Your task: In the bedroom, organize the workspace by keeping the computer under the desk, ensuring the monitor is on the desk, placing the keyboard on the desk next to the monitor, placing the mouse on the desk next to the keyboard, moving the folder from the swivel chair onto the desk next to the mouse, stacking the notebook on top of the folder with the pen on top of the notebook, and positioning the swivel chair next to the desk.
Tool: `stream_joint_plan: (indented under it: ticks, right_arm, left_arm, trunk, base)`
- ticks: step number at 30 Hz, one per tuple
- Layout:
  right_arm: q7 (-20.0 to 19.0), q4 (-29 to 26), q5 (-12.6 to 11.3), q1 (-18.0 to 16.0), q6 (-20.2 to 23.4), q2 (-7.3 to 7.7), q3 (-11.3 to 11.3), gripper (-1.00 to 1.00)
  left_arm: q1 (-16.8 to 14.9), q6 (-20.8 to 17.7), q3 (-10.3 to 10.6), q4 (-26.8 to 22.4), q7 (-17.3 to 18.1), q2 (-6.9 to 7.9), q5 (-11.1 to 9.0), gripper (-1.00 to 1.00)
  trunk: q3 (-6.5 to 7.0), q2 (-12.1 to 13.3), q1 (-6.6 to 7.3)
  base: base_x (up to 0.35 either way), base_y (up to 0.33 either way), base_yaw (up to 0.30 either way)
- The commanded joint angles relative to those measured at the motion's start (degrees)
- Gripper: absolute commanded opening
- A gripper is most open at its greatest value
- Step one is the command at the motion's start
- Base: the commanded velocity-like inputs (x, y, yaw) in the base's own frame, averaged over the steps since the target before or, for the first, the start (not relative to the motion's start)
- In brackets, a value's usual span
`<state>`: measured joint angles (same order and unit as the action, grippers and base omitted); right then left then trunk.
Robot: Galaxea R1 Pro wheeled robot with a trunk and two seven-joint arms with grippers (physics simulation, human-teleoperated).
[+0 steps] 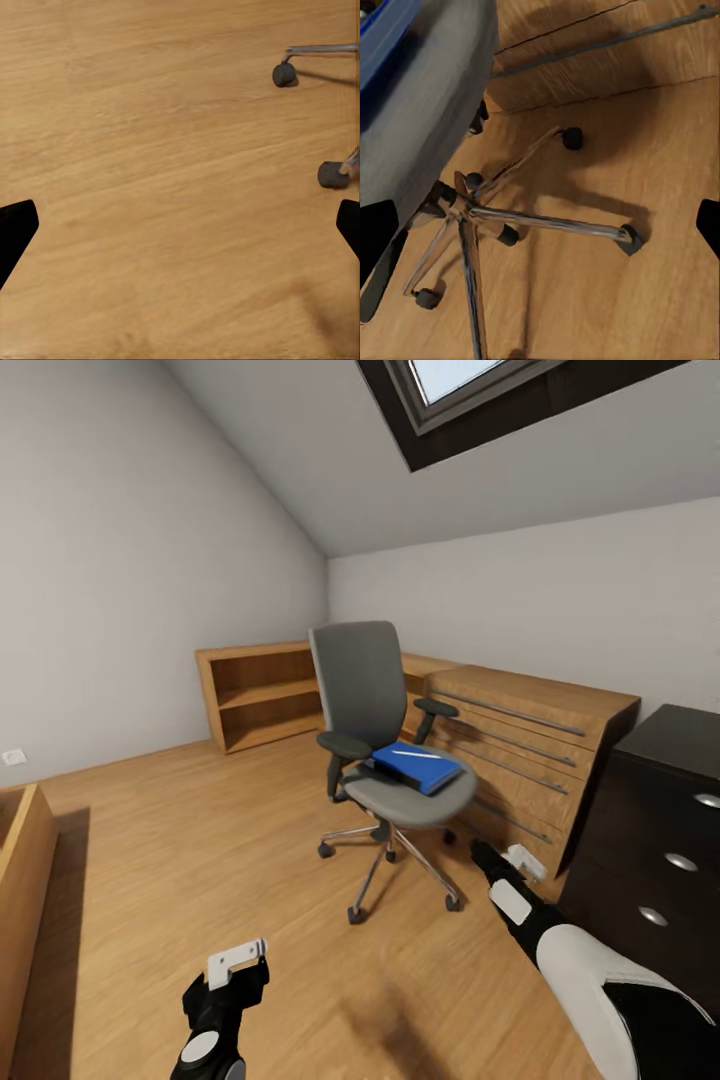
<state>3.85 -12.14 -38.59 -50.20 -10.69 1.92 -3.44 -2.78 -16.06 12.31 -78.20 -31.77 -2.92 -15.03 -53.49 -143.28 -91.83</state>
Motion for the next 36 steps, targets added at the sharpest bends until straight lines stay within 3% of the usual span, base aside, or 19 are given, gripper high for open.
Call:
stream_joint_plan:
  ticks: [1, 2, 3, 4, 6, 7, 8, 12, 20, 22, 23, 24, 27, 36]
  right_arm:
    - [0.05, 0.28, 1.25, 0.05, -1.16, -0.44, -0.14, 1.00]
    - [0.10, 1.75, 4.89, 0.59, -4.61, -1.40, 0.09, 1.00]
    - [0.10, 5.18, 10.36, 1.75, -10.57, -2.15, 0.33, 1.00]
    - [0.12, 7.19, 13.25, 2.28, -13.77, -2.40, 0.37, 1.00]
    - [0.15, 9.21, 16.06, 2.67, -16.80, -2.61, 0.40, 1.00]
    - [0.24, 11.28, 19.57, 4.09, -20.57, -2.74, 0.38, 1.00]
    - [0.26, 12.01, 21.10, 6.17, -22.32, -2.73, 0.38, 1.00]
    - [0.27, 13.07, 23.48, 13.29, -25.34, -2.54, 0.46, 1.00]
    - [0.19, 13.27, 24.12, 21.32, -27.02, -1.91, 0.53, 1.00]
    - [0.22, 13.27, 24.73, 22.10, -27.04, -1.89, 0.58, 1.00]
    - [0.29, 13.28, 27.64, 22.71, -27.02, -1.79, 0.61, 1.00]
    - [0.32, 13.29, 28.97, 22.83, -27.02, -1.74, 0.62, 1.00]
    - [0.35, 13.34, 31.11, 22.97, -26.94, -1.69, 0.62, 1.00]
    - [0.44, 13.43, 32.08, 23.16, -26.95, -1.71, 0.63, 1.00]
  left_arm:
    - [-0.03, -0.24, 0.10, 0.02, -0.40, 0.00, -0.40, 1.00]
    - [-0.03, -0.15, 0.12, 0.61, -0.46, -0.02, -0.46, 1.00]
    - [-0.03, 0.02, 0.10, 3.15, -0.51, 0.06, -0.48, 1.00]
    - [-0.03, 0.15, 0.13, 5.15, -0.53, 0.08, -0.42, 1.00]
    - [-0.03, 0.38, 0.11, 7.08, -0.57, 0.09, -0.38, 1.00]
    - [-0.03, 2.02, 0.10, 10.50, -0.62, 0.15, -0.38, 1.00]
    - [-0.03, 4.14, 0.06, 13.70, -0.62, 0.22, -0.40, 1.00]
    - [-0.03, 12.42, -0.20, 25.34, -0.52, 0.58, -0.39, 1.00]
    - [-0.03, 16.34, -0.25, 31.46, -0.29, 2.01, -0.43, 1.00]
    - [-0.03, 16.49, -0.26, 32.36, -0.26, 2.07, -0.43, 1.00]
    - [-0.03, 16.67, -0.20, 34.32, -0.24, 2.16, -0.44, 1.00]
    - [-0.03, 16.70, -0.19, 34.84, -0.23, 2.18, -0.44, 1.00]
    - [-0.03, 16.74, -0.18, 35.49, -0.23, 2.38, -0.51, 1.00]
    - [-0.03, 16.76, -0.15, 38.25, -0.15, 2.44, -0.51, 1.00]
  trunk:
    - [-0.06, -0.03, 0.02]
    - [-0.06, -0.03, 0.02]
    - [-0.06, -0.03, 0.02]
    - [-0.06, -0.03, 0.02]
    - [-0.06, -0.03, 0.02]
    - [-0.06, -0.03, 0.02]
    - [-0.06, -0.03, 0.02]
    - [-0.06, -0.03, 0.02]
    - [1.41, 0.84, 0.59]
    - [1.77, 1.64, 1.03]
    - [1.95, 2.05, 1.25]
    - [2.13, 2.45, 1.47]
    - [2.67, 3.65, 2.13]
    - [4.28, 7.26, 4.11]
  base:
    - [-0.075, -0.093, 0.000]
    - [-0.038, -0.047, 0.000]
    - [-0.016, -0.019, 0.000]
    - [-0.010, -0.012, 0.000]
    - [-0.007, -0.009, 0.000]
    - [-0.003, -0.004, 0.000]
    - [-0.002, -0.003, 0.000]
    - [-0.001, -0.001, 0.000]
    - [0.000, 0.000, 0.000]
    - [0.000, 0.000, 0.000]
    - [0.000, 0.000, 0.000]
    - [0.000, 0.000, 0.000]
    - [0.000, 0.000, 0.000]
    - [0.000, 0.000, 0.000]
